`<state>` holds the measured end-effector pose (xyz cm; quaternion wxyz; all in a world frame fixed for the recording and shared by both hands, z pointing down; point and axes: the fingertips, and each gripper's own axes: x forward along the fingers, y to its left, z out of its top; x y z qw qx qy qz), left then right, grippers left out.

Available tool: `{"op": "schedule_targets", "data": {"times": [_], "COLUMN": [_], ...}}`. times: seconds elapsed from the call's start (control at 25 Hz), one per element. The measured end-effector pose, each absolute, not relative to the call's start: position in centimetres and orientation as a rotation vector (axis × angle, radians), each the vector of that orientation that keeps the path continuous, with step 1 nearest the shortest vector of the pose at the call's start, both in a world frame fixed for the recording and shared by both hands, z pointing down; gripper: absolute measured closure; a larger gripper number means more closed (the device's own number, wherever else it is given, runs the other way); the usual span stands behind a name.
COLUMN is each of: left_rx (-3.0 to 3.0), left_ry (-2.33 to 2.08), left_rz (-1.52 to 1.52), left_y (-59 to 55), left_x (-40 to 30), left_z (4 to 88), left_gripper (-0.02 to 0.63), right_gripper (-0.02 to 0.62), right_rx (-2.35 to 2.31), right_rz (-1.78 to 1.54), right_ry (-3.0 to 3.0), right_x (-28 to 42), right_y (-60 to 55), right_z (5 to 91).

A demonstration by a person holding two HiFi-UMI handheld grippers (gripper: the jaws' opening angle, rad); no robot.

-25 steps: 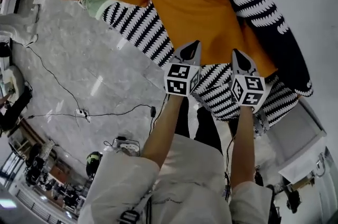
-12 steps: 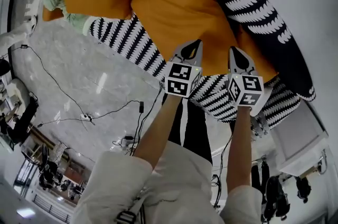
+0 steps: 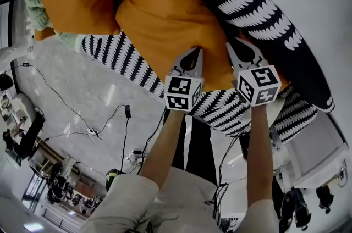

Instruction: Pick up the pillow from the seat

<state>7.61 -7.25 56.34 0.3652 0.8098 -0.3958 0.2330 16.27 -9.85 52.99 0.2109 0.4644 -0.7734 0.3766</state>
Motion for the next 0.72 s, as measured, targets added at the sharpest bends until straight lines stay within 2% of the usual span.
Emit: {"op": "schedule_targets", "data": {"times": [0.12, 0.24, 0.28, 0.32, 0.36, 0.44, 0.72], "left_rx": [2.084, 2.09, 2.091, 2.093, 2.099, 2.118, 2.222], "left_ry": [-1.029, -1.015, -1.007, -0.998, -0.991, -0.982, -0.938], "left_rz": [0.56, 0.544, 0.537, 0.529, 0.522, 0.507, 0.467], "left_y": [-7.0, -7.2, -7.2, -7.1, -7.1, -7.0, -6.6], "left_x": [7.4, 7.4, 7.5, 7.6, 7.7, 7.7, 7.6], "left_z": [57.4, 57.9, 58.0, 58.0, 58.1, 58.2, 58.6], "left_gripper": [0.6, 0.6, 0.6, 0.6, 0.6, 0.6, 0.6], "right_gripper": [0.422, 0.323, 0.273, 0.163, 0.12, 0.082, 0.058], "right_rx": [1.165, 1.033, 1.0, 0.973, 0.947, 0.887, 0.788], "right_rz": [1.116, 1.158, 1.155, 1.141, 1.122, 1.121, 1.373], "right_ry": [-2.193, -2.217, -2.214, -2.206, -2.2, -2.202, -2.236], "right_x": [15.3, 14.2, 13.9, 13.7, 13.5, 12.8, 11.8], "right_y": [-9.7, -9.4, -9.4, -9.5, -9.6, -9.7, -10.8], "right_z": [55.1, 56.9, 57.5, 58.1, 58.7, 59.7, 61.8]}}
